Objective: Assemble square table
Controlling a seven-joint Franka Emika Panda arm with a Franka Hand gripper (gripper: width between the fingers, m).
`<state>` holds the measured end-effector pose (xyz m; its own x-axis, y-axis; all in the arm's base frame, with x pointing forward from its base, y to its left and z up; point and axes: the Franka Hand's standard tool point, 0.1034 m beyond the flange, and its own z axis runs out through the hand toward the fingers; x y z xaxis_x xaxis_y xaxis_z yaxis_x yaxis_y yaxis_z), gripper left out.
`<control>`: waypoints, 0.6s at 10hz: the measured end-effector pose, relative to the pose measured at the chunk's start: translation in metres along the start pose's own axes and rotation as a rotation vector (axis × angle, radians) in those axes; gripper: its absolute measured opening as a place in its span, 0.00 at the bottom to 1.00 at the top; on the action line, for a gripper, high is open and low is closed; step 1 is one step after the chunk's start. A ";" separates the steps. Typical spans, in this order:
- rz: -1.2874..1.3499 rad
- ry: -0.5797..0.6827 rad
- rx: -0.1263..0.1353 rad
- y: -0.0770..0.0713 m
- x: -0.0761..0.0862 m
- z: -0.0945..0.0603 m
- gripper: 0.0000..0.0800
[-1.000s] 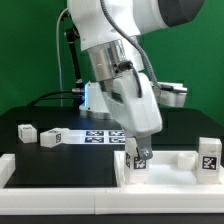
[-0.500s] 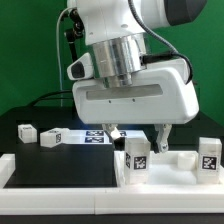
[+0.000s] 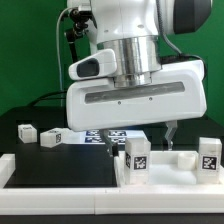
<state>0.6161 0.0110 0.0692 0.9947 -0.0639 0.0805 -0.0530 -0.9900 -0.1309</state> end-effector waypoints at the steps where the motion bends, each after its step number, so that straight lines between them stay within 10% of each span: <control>1: 0.004 -0.010 0.003 0.000 -0.001 0.000 0.81; 4: 0.121 -0.009 -0.003 0.007 -0.001 0.001 0.37; 6: 0.246 -0.008 0.000 0.006 -0.001 0.000 0.37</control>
Offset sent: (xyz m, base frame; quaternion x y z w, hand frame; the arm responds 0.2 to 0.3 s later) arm 0.0000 0.0000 0.0000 0.0000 0.0000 0.1296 0.9916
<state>0.6150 0.0049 0.0680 0.9525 -0.3021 0.0384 -0.2938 -0.9448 -0.1452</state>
